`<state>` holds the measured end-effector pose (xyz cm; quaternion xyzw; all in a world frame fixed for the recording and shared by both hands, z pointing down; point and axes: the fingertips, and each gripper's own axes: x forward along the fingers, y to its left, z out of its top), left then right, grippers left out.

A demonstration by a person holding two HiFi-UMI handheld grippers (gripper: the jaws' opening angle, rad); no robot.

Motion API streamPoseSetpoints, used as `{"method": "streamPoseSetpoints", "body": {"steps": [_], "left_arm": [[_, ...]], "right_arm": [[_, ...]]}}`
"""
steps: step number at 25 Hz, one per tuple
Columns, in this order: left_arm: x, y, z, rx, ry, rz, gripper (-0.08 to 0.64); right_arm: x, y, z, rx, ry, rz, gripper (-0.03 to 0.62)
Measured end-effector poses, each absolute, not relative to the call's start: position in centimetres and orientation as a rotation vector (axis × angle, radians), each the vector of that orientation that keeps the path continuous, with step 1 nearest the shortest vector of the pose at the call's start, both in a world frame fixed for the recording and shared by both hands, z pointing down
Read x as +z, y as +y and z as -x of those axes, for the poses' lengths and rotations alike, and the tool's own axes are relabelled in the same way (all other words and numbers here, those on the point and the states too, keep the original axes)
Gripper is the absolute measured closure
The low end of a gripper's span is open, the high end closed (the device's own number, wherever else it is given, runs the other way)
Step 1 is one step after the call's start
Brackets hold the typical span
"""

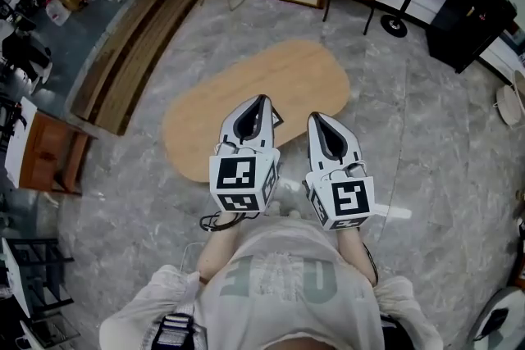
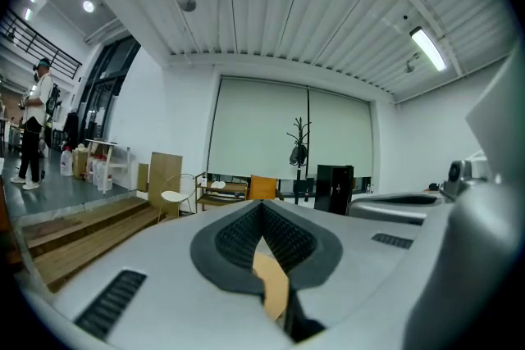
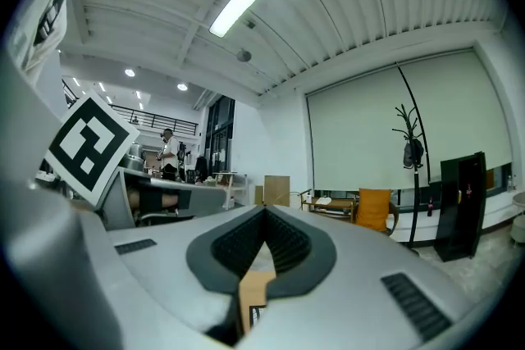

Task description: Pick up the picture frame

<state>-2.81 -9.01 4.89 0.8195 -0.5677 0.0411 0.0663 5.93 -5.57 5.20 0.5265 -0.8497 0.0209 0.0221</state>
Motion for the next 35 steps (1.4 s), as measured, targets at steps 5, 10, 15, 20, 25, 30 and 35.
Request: {"method": "streamPoseSetpoints", "body": {"steps": [5, 10, 15, 20, 25, 30, 35], "left_arm": [[5.3, -9.1, 2.8, 0.157, -1.709, -2.488, 0.551], [5.1, -9.3, 3.4, 0.142, -1.713, -2.495, 0.551], [5.0, -10.1, 4.3, 0.135, -1.732, -2.512, 0.551], [6.8, -11.3, 6.1, 0.163, -1.762, -2.461, 0.551], [10.7, -12.9, 7.3, 0.227, -1.751, -2.42, 0.551], [16.4, -13.9, 9.3, 0.255, -1.771, -2.356, 0.551], [25.0, -14.9, 9.9, 0.291, -1.779, -2.273, 0.551]], "right_arm": [[5.1, -5.9, -5.7, 0.052, -2.617, -1.651, 0.588], [5.3, -6.2, -5.2, 0.069, -2.63, -1.643, 0.588], [4.9, -6.9, -4.5, 0.045, -2.641, -1.629, 0.588], [5.4, -8.1, -4.0, 0.058, -2.637, -1.613, 0.588], [9.3, -10.5, -2.7, 0.173, -2.631, -1.586, 0.588], [14.8, -12.2, -0.8, 0.214, -2.622, -1.532, 0.588], [22.0, -14.6, -0.7, 0.304, -2.638, -1.487, 0.588]]}}
